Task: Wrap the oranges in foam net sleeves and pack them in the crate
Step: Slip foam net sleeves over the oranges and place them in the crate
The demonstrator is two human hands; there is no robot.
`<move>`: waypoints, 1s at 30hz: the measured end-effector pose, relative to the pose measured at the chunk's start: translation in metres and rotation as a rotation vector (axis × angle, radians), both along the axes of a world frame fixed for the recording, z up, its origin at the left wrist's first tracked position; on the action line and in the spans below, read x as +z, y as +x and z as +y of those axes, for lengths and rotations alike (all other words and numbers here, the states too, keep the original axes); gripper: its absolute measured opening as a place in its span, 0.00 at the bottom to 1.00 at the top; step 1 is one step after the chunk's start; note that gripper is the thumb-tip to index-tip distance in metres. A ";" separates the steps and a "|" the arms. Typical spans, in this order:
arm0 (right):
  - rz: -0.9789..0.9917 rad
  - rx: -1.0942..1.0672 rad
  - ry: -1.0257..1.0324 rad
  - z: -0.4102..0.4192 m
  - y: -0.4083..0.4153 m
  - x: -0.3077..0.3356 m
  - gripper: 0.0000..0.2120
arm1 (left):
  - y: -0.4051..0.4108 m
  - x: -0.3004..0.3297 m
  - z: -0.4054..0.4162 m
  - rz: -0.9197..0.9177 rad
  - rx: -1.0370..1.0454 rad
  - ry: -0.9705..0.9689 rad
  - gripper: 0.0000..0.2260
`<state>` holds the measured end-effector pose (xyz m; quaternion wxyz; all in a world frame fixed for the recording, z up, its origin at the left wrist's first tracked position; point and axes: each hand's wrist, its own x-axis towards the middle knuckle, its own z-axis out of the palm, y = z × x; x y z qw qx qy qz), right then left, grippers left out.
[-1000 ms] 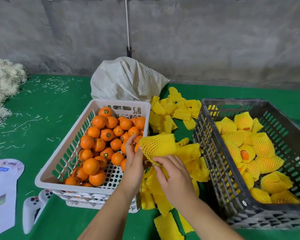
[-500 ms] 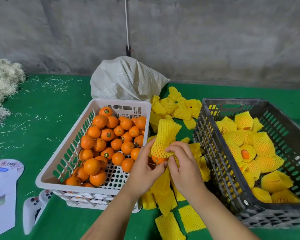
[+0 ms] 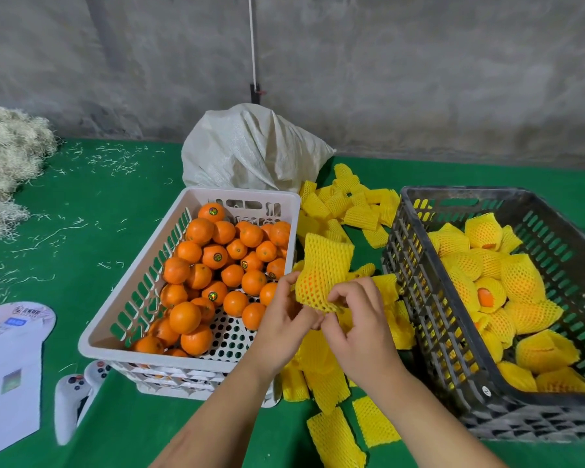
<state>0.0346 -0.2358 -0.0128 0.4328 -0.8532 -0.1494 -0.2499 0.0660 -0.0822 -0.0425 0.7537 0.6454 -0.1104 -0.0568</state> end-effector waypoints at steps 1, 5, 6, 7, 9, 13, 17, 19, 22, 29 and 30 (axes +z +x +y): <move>0.006 0.016 -0.013 -0.001 0.001 0.002 0.08 | 0.000 0.001 0.001 -0.025 -0.016 0.019 0.24; 0.002 0.015 -0.004 -0.006 0.003 0.005 0.09 | 0.000 0.000 -0.002 -0.109 0.000 0.077 0.23; -0.016 -0.002 0.021 -0.008 0.003 0.004 0.09 | -0.001 0.002 -0.003 -0.106 0.021 0.088 0.22; -0.034 -0.023 0.041 -0.010 0.003 0.004 0.09 | -0.002 0.002 -0.004 -0.107 0.052 0.115 0.22; -0.038 -0.039 0.062 -0.013 0.002 0.004 0.08 | -0.002 0.000 -0.004 -0.152 0.146 0.210 0.24; -0.033 -0.041 0.068 -0.017 0.002 0.007 0.09 | 0.002 -0.006 -0.001 -0.233 0.238 0.284 0.27; -0.090 -0.106 -0.040 -0.017 0.001 0.012 0.09 | 0.000 -0.006 0.000 -0.165 0.209 0.180 0.23; -0.125 -0.098 -0.098 -0.013 -0.003 0.012 0.09 | 0.002 -0.007 0.001 -0.121 0.246 0.125 0.25; -0.161 -0.047 -0.160 0.001 -0.012 0.005 0.09 | 0.004 -0.004 0.006 -0.086 0.267 0.163 0.29; 0.038 -0.041 0.041 0.004 -0.010 -0.006 0.24 | 0.001 -0.004 0.002 -0.109 0.208 0.147 0.22; 0.029 -0.034 0.050 0.003 -0.009 -0.005 0.22 | 0.001 -0.002 0.003 -0.113 0.172 0.145 0.27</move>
